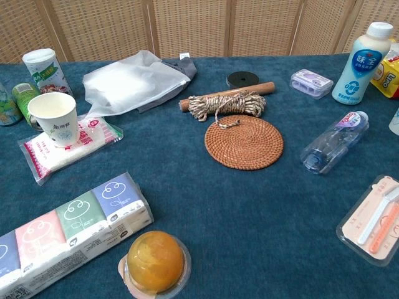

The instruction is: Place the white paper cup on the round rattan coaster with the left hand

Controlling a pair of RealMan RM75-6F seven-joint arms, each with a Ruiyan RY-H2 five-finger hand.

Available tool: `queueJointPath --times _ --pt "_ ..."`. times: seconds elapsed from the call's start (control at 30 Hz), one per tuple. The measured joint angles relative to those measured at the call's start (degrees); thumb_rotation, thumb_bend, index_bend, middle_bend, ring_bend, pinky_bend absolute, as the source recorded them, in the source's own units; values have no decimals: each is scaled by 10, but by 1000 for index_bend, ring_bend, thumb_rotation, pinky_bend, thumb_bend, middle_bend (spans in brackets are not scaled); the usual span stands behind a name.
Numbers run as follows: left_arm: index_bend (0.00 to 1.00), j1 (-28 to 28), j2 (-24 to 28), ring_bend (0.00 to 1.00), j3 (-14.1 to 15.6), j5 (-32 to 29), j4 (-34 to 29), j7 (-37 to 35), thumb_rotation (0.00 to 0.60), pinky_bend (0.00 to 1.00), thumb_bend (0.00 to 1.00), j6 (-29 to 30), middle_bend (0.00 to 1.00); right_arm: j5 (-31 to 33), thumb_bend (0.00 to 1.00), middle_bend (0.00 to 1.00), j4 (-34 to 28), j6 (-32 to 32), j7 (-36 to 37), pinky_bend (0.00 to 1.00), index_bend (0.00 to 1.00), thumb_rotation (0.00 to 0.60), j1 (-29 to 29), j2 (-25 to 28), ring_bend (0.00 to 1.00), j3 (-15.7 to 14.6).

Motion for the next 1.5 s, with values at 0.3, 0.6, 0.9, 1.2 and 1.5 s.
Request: queueJointPath --times 0.3,0.6,0.9,1.2,1.5 --pt "0 -2 -3 0 -2 -4 1 0 600 0 282 -3 0 1 0 0 0 3 1 50 0 600 -1 2 0 1" --pt "0 -38 -27 0 -33 -36 26 -17 600 0 282 -43 0 18 0 0 6 14 -3 50 0 600 -3 2 0 13" --pt "0 -120 -83 0 -78 -105 76 -8 600 0 281 -150 0 18 0 0 5 23 -1 50 0 600 -6 4 0 17" --pt "0 -185 -144 0 -110 -170 90 45 600 0 283 -215 0 15 0 0 3 19 14 50 0 600 -7 10 0 15" --pt "0 -230 -196 0 -123 -222 92 125 600 0 282 -245 0 7 0 0 1 15 21 49 0 600 -7 13 0 10"
